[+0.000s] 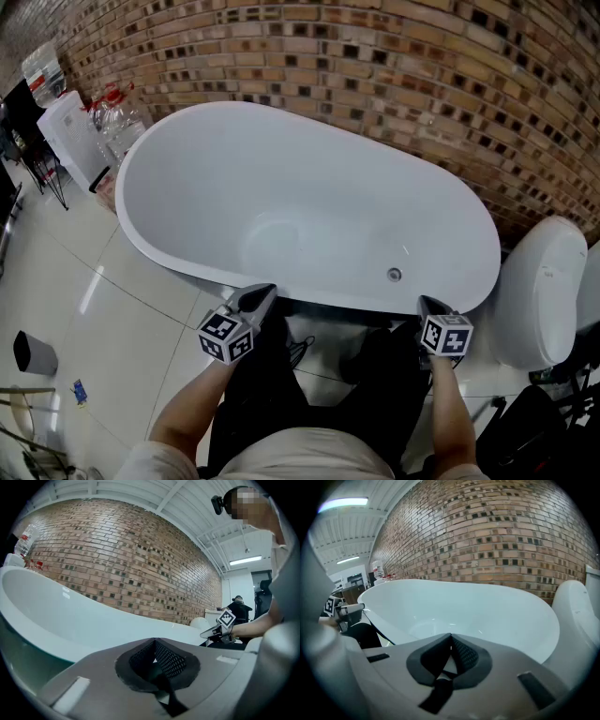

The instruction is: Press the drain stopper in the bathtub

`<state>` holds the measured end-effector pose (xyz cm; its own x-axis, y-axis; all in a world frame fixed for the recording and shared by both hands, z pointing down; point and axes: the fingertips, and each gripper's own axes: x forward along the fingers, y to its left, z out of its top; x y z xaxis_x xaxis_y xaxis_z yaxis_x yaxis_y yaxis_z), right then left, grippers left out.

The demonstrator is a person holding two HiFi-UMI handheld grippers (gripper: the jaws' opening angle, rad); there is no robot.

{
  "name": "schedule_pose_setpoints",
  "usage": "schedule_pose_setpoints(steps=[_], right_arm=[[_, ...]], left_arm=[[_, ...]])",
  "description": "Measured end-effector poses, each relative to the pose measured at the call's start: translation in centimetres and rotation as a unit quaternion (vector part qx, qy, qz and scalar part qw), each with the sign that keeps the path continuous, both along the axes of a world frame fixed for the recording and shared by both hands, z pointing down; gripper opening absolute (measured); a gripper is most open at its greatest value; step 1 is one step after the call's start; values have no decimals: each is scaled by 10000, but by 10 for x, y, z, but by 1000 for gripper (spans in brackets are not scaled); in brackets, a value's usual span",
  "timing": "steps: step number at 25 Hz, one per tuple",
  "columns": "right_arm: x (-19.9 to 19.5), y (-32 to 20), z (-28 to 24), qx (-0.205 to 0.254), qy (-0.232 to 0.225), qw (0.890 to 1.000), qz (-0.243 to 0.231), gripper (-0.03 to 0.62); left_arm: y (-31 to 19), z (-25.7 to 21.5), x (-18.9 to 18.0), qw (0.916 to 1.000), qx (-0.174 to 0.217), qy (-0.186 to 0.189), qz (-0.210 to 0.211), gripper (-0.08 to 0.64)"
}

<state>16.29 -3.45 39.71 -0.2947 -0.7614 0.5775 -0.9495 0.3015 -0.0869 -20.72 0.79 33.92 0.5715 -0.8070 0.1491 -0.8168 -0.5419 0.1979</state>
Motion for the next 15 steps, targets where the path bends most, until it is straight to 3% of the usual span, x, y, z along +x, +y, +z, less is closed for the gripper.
schedule_pose_setpoints(steps=[11, 15], right_arm=[[-8, 0, 7, -101, 136, 9998, -70, 14], [-7, -1, 6, -91, 202, 9997, -31, 15]], left_arm=[[5, 4, -5, 9998, -89, -93, -148, 9], [6, 9, 7, 9995, -246, -127, 178, 8]])
